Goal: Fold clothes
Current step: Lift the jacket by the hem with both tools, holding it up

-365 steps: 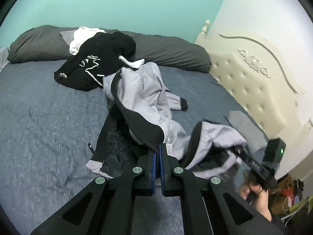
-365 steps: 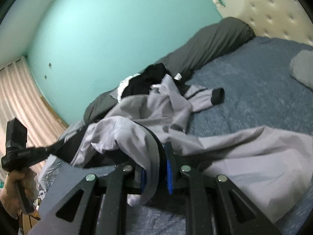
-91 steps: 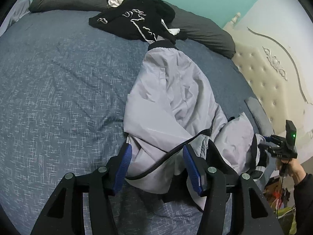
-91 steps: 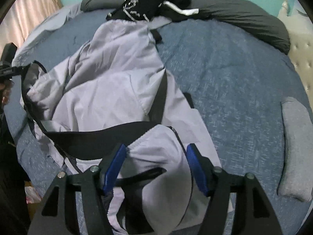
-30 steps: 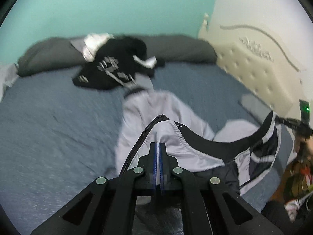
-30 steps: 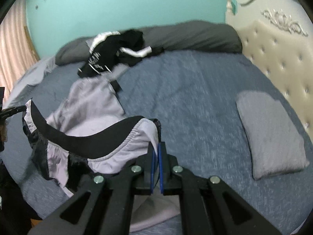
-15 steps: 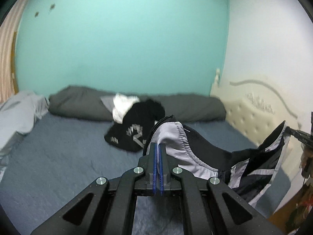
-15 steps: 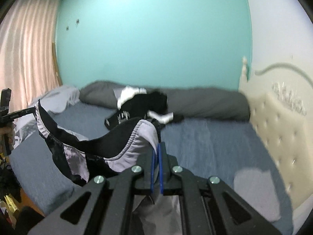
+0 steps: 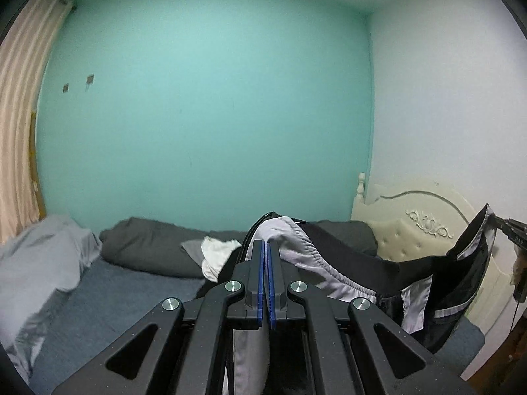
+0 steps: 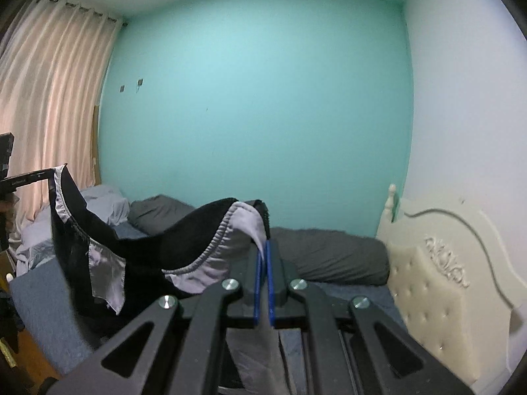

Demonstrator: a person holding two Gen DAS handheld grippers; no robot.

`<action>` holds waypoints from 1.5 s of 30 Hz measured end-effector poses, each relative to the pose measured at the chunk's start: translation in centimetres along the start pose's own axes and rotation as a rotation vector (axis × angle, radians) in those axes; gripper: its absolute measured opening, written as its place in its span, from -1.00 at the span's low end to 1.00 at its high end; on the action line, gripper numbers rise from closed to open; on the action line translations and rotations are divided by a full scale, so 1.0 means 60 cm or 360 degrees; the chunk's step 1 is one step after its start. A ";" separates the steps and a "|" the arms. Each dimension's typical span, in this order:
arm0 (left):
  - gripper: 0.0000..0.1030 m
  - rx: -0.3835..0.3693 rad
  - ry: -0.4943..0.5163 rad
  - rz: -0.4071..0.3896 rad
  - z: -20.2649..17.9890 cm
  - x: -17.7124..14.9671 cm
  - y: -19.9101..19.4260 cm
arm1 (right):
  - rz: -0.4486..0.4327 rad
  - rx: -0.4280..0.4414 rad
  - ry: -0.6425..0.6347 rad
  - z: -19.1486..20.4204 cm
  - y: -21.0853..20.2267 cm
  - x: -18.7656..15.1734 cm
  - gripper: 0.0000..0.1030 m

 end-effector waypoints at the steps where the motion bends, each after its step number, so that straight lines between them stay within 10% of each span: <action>1: -0.97 0.0008 0.0016 -0.0006 -0.002 0.006 -0.010 | -0.0009 0.0002 0.0000 0.001 -0.006 0.009 -0.95; 22: -0.97 0.0013 -0.0094 0.0167 0.056 -0.111 0.007 | 0.0176 0.0026 0.0009 0.063 0.031 -0.057 -0.95; 45: -0.97 0.0046 -0.0272 0.0622 0.179 -0.360 0.472 | 0.0594 0.0025 0.0133 0.028 0.489 -0.317 -0.95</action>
Point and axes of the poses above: each gripper's, at about its wrist camera, not at the fingertips, and y roughly the way its jaws point, z to its left, x to its top, the point moved 8 cm from there along y, roughly the way its jaws point, and after that the axes turned 5 degrees about -x, right-handed, at the moved point
